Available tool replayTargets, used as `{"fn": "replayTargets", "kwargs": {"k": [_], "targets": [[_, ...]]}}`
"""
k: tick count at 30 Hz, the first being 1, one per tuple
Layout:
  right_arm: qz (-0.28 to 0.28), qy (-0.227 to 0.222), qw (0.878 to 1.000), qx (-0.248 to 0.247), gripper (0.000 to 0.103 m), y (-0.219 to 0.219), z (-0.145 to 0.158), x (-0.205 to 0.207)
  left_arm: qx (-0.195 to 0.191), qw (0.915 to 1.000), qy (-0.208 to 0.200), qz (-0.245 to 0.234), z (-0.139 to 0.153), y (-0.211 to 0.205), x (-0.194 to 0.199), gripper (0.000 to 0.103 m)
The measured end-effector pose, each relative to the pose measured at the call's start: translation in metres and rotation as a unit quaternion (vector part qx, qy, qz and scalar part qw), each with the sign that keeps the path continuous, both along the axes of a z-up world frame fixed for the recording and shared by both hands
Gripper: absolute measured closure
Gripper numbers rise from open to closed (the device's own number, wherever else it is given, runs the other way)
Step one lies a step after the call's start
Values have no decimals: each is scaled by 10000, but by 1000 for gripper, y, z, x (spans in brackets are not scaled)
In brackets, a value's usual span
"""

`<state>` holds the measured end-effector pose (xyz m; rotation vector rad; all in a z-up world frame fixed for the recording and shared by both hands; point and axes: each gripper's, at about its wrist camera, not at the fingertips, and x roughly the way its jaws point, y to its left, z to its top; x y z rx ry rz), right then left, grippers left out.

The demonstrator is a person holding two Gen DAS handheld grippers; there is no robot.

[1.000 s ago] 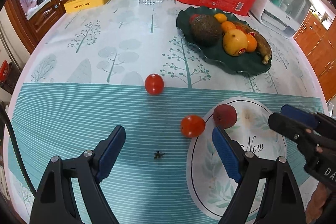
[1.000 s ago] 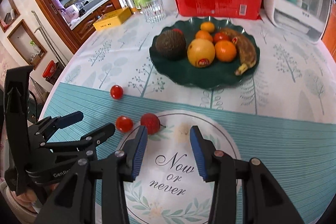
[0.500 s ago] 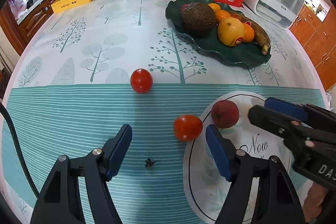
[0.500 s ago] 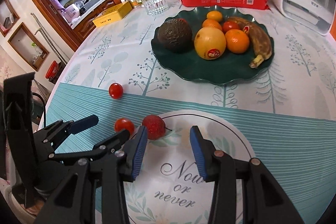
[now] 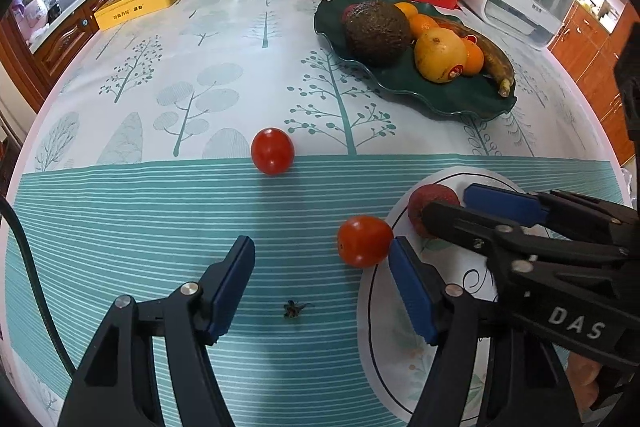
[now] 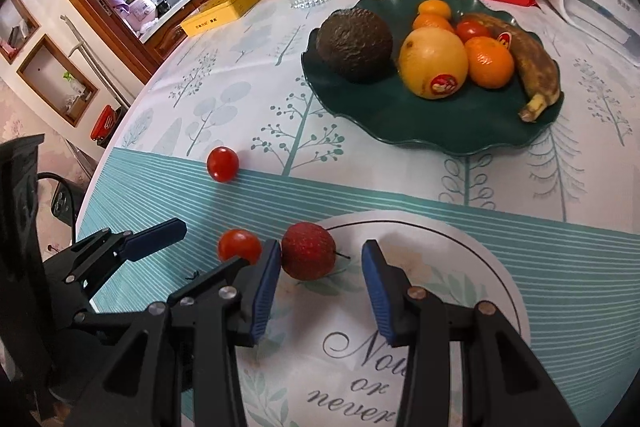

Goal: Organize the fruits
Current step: 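Grasp a cherry tomato with the left gripper while the right gripper grasps the red lychee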

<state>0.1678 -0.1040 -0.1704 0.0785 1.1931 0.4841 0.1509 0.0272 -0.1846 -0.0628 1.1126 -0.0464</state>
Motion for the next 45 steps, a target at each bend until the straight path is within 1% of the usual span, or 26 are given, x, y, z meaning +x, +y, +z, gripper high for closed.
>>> {"fn": "replayTargets", "kwargs": {"k": [2, 3, 8, 13, 17, 22, 25, 29, 33, 41, 45], "targets": [[39, 5, 10000, 16, 66, 3, -2, 1, 24, 10000, -5, -14, 0, 0, 0, 35], [72, 10, 10000, 15, 72, 5, -2, 1, 31, 10000, -5, -25, 0, -1, 0, 35], [195, -146, 9997, -77, 76, 8, 0, -1, 21, 10000, 2, -35, -1, -2, -1, 35], [60, -145, 9998, -140, 76, -3, 1, -1, -32, 10000, 17, -60, -2, -4, 1, 35], [-79, -87, 9999, -90, 76, -16, 2, -1, -91, 9999, 66, -100, -4, -8, 6, 41], [-191, -69, 9998, -87, 76, -27, 3, -2, -229, 9996, 112, -101, -7, -11, 12, 50], [-243, -71, 9997, -75, 76, -30, 3, -2, -302, 9994, 153, -98, -8, -12, 16, 58], [-281, -90, 9996, -51, 76, -33, 5, -4, -340, 9993, 152, -84, -8, -12, 17, 62], [-301, -86, 9995, -29, 76, -33, 6, -6, -418, 9990, 174, -66, -8, -10, 16, 73], [-252, -112, 9996, -7, 76, -30, 11, -11, -469, 9986, 245, 4, -7, -6, 11, 74], [-233, -190, 9995, 26, 76, -30, 19, -16, -429, 9989, 170, -79, 3, -11, 6, 74]]}}
